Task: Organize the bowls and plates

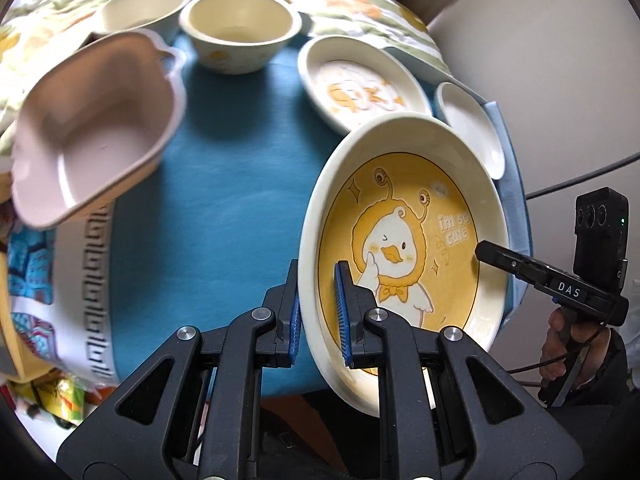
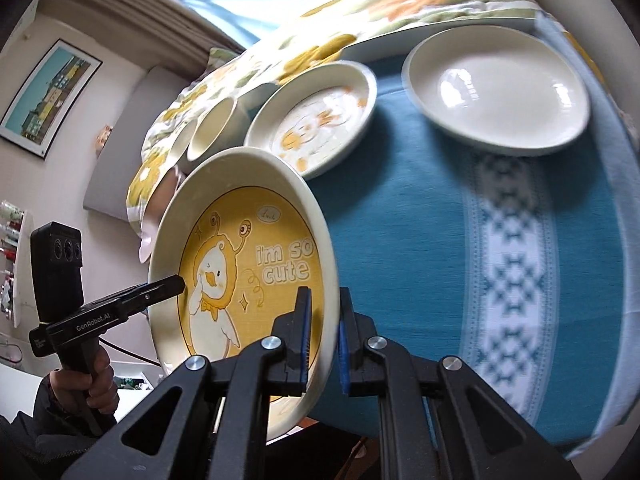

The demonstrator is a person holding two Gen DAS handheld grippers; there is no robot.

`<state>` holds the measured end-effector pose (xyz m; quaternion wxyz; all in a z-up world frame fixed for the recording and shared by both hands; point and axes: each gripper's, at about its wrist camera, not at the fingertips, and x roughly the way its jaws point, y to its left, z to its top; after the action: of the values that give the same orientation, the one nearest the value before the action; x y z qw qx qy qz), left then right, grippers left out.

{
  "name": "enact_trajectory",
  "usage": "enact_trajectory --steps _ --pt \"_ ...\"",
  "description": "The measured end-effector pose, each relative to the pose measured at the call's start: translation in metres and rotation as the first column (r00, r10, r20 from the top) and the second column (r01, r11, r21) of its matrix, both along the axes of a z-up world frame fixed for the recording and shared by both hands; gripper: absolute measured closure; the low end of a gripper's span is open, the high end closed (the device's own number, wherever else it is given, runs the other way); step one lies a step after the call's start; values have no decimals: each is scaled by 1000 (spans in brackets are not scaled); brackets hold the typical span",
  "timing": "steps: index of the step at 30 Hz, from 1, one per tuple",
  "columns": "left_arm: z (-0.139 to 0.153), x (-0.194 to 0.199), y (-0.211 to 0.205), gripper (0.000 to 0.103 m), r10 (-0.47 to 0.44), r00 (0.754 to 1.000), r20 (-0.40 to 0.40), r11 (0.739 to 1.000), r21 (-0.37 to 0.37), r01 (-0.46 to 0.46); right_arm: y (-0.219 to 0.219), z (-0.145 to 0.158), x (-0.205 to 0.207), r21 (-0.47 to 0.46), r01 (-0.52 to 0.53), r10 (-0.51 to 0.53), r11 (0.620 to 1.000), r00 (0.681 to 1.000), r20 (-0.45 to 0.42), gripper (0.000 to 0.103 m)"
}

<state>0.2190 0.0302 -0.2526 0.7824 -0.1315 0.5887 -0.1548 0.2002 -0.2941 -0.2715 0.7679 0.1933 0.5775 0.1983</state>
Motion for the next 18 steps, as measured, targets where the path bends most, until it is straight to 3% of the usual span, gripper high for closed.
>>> enact_trajectory --steps 10,18 --pt "-34 -9 77 90 24 999 -45 1000 -1 -24 74 -28 1 -15 -29 28 999 999 -42 92" --pt "-65 15 77 90 15 999 -52 1000 -13 -16 85 -44 9 -30 -15 14 999 999 -37 92"
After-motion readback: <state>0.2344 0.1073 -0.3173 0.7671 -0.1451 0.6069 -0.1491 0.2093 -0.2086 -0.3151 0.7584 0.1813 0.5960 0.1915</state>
